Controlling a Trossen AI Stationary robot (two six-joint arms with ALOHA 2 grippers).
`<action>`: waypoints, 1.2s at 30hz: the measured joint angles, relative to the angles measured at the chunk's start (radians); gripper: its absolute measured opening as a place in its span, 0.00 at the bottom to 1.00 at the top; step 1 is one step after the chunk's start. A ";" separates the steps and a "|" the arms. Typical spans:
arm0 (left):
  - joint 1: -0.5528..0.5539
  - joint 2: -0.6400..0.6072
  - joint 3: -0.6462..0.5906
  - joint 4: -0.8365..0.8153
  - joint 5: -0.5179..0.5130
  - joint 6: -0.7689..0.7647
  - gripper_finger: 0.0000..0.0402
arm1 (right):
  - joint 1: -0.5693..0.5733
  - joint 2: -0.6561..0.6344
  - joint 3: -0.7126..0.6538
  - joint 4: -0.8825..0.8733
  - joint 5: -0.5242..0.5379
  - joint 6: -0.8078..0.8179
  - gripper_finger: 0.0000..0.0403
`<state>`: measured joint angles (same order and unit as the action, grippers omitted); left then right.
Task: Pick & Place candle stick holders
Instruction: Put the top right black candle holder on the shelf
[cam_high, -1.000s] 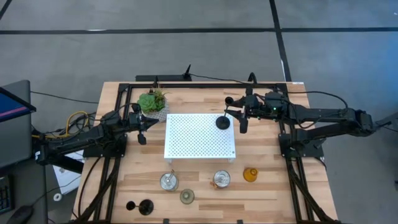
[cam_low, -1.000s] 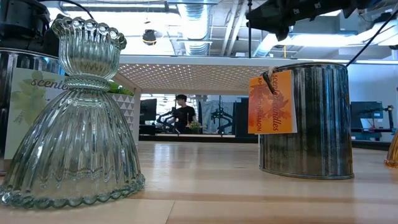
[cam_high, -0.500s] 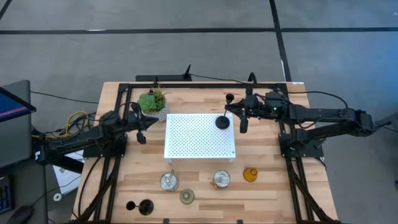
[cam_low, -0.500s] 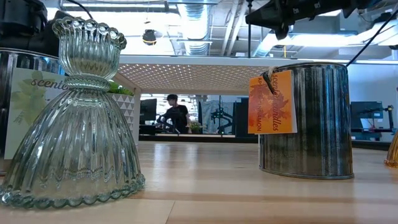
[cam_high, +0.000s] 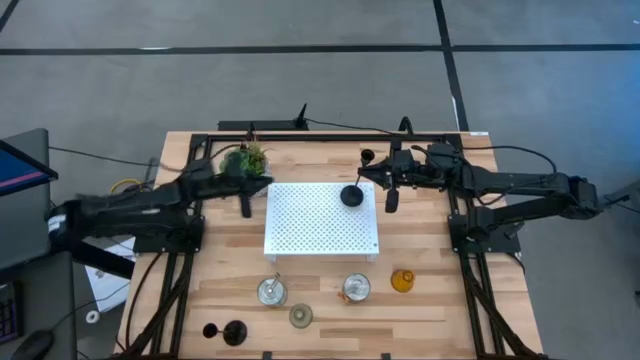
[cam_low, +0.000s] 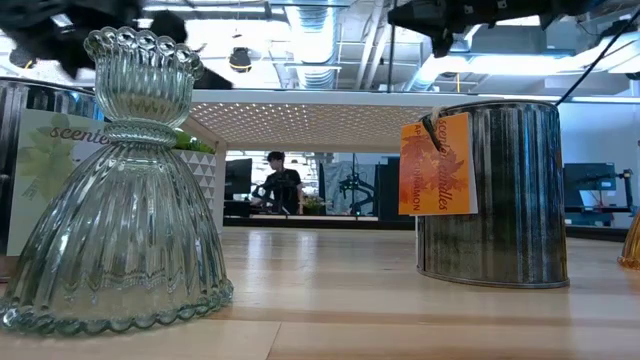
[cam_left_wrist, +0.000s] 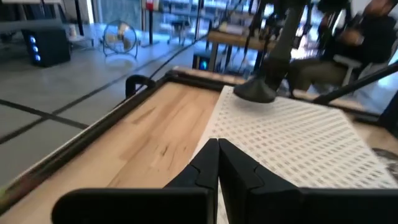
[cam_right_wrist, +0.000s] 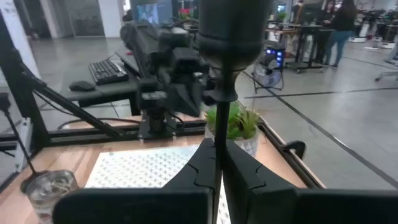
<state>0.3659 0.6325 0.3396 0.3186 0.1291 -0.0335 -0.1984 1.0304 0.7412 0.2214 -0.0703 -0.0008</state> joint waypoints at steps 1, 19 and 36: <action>-0.001 0.055 0.034 0.017 0.001 0.018 0.02 | -0.002 0.013 0.012 -0.001 -0.020 -0.005 0.00; -0.085 0.445 0.380 0.074 0.089 0.163 0.26 | -0.046 0.360 0.330 -0.046 -0.192 -0.105 0.00; -0.123 0.476 0.380 0.198 0.085 0.135 0.44 | -0.038 0.463 0.442 -0.025 -0.244 -0.112 0.00</action>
<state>0.2428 1.1087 0.7200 0.5170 0.2138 0.1010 -0.2359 1.4937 1.1831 0.1965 -0.3145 -0.1125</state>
